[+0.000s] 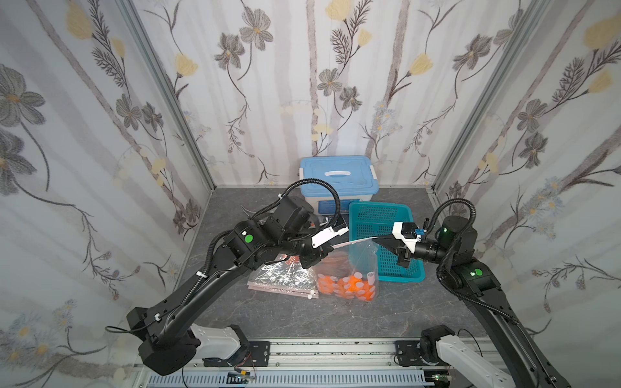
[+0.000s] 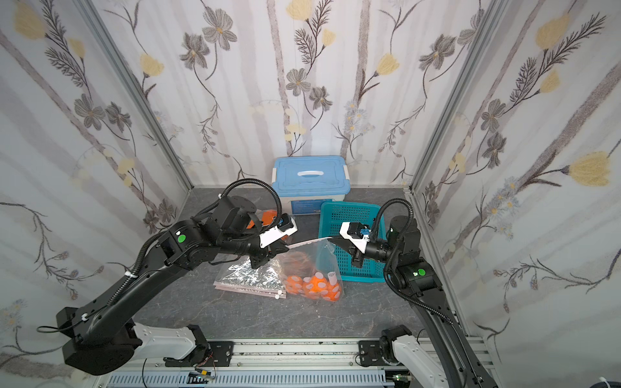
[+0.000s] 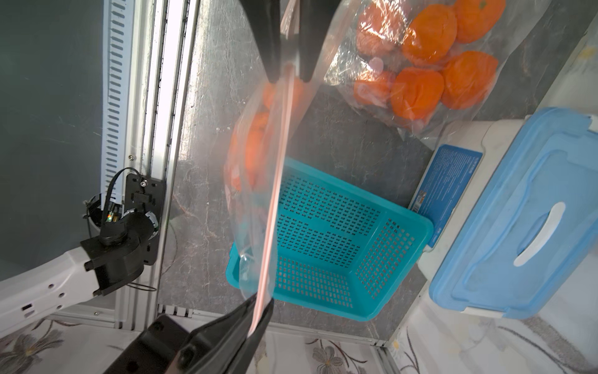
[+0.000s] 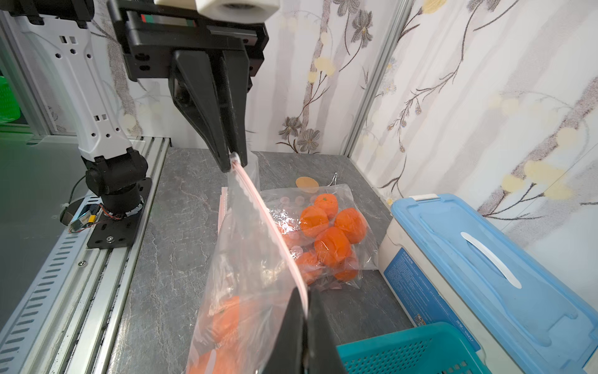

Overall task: Open the zip-top bag and take out the orange
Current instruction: Unzip the zipper on the zipper food storage bag, then open the zipper of the food storage bag at the center of the board.

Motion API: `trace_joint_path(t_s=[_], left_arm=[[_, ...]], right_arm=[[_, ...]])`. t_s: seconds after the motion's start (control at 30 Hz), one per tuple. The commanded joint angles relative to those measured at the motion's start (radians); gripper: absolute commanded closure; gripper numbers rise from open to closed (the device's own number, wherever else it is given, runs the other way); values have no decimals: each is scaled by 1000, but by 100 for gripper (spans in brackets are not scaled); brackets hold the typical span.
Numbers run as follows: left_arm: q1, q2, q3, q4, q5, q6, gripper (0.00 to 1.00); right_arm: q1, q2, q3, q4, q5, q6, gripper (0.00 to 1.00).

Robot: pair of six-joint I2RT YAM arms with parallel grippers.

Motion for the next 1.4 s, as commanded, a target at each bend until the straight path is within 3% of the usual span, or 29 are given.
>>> trace_joint_path(t_s=[0.0, 0.27, 0.63, 0.7, 0.77, 0.8, 0.83, 0.93, 1.07, 1.37], left_arm=[[3, -54, -12, -129, -116, -30, 100], [3, -126, -26, -260, -154, -68, 100], [2, -164, -54, -273, -129, -90, 100], [2, -151, -39, -259, -99, -86, 71], [2, -131, -4, -242, -61, -79, 60], [3, -119, 21, -228, -41, -74, 43], [2, -107, 46, -210, -25, -77, 33], [3, -56, 130, -140, 28, -70, 21], [3, 59, 221, -95, 102, -34, 20], [3, 240, 328, -110, 111, -47, 37]], right_arm=[[-3, 10, 12, 56, 10, -2, 100], [-6, 10, 12, 57, 7, 0, 100], [-6, 16, 5, 56, -12, -3, 100], [-5, 19, 3, 56, -26, -7, 100], [-5, 19, 0, 54, -36, -13, 100], [-3, 19, -2, 56, -39, -15, 100], [-3, 19, -5, 54, -47, -20, 100], [3, 15, -14, 48, -71, -43, 100], [15, 7, -22, 39, -76, -60, 100], [31, -4, -25, 14, -57, -73, 100]])
